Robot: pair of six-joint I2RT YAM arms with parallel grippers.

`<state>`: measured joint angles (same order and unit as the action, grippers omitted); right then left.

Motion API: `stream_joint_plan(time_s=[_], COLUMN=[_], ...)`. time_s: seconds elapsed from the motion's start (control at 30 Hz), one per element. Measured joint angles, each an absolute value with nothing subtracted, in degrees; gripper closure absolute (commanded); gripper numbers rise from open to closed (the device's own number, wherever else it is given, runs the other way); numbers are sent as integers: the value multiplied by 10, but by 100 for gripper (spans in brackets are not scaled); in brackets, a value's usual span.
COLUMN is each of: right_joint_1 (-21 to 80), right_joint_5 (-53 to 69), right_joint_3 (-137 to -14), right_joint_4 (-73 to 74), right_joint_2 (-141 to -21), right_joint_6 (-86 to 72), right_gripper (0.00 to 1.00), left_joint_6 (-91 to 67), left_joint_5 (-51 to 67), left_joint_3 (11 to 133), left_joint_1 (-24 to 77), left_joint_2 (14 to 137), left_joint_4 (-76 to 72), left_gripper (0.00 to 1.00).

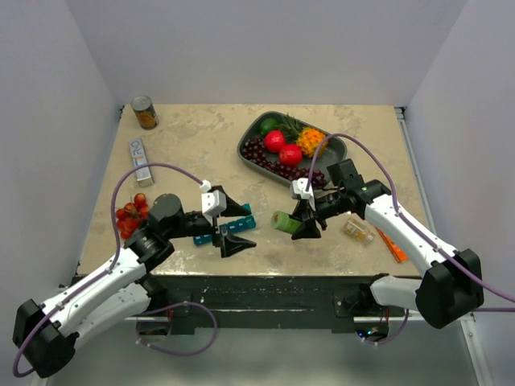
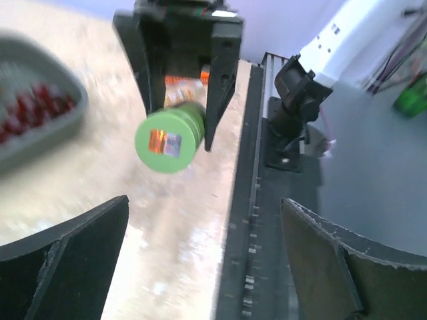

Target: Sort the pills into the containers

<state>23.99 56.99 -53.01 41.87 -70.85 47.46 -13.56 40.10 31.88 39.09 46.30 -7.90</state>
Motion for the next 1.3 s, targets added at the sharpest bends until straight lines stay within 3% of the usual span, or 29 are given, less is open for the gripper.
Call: stream_joint_plan(time_s=[0.17, 0.43, 0.6, 0.63, 0.73, 0.77, 0.83, 0.93, 0.97, 1.07, 1.1, 1.13, 1.17, 1.27, 1.3], right_joint_1=[240, 240, 240, 240, 240, 240, 241, 240, 239, 240, 240, 240, 240, 240, 240], right_joint_5=[587, 597, 598, 598, 598, 599, 600, 587, 592, 596, 596, 596, 596, 596, 596], right_joint_3=[-530, -529, -529, -529, -525, -523, -521, -519, -518, -518, -518, -518, -518, -518, -518], right_joint_4=[442, 457, 458, 459, 459, 461, 464, 466, 465, 462, 461, 460, 458, 456, 455], right_joint_2=[-708, -708, -708, -708, -708, -708, -708, -709, -709, -708, -709, -709, -709, -709, -709], right_joint_6=[513, 535, 538, 539, 540, 541, 541, 542, 541, 540, 540, 539, 538, 535, 534], right_gripper=[100, 100, 100, 100, 100, 100, 100, 100, 100, 100, 100, 100, 100, 100, 100], left_joint_6=[-4, 72, 87, 88, 91, 93, 95, 99, 95, 79, 72, 64, 53, 23, 12], left_joint_5=[441, 450, 447, 446, 441, 437, 431, 430, 428, 423, 419, 416, 413, 396, 388], left_joint_3=[309, 359, 386, 390, 396, 399, 402, 408, 410, 410, 410, 410, 410, 404, 397], left_joint_1=[395, 450, 477, 480, 482, 481, 481, 482, 482, 484, 484, 484, 484, 484, 484], left_joint_2=[503, 648, 684, 689, 698, 700, 701, 701, 701, 701, 701, 701, 701, 694, 686], left_joint_4=[-157, -189, -205, -205, -204, -202, -196, -187, -183, -167, -164, -162, -161, -167, -168], left_gripper=[2, 7, 18, 21, 49, 63, 72, 98, 100, 100, 93, 80, 57, 28, 23])
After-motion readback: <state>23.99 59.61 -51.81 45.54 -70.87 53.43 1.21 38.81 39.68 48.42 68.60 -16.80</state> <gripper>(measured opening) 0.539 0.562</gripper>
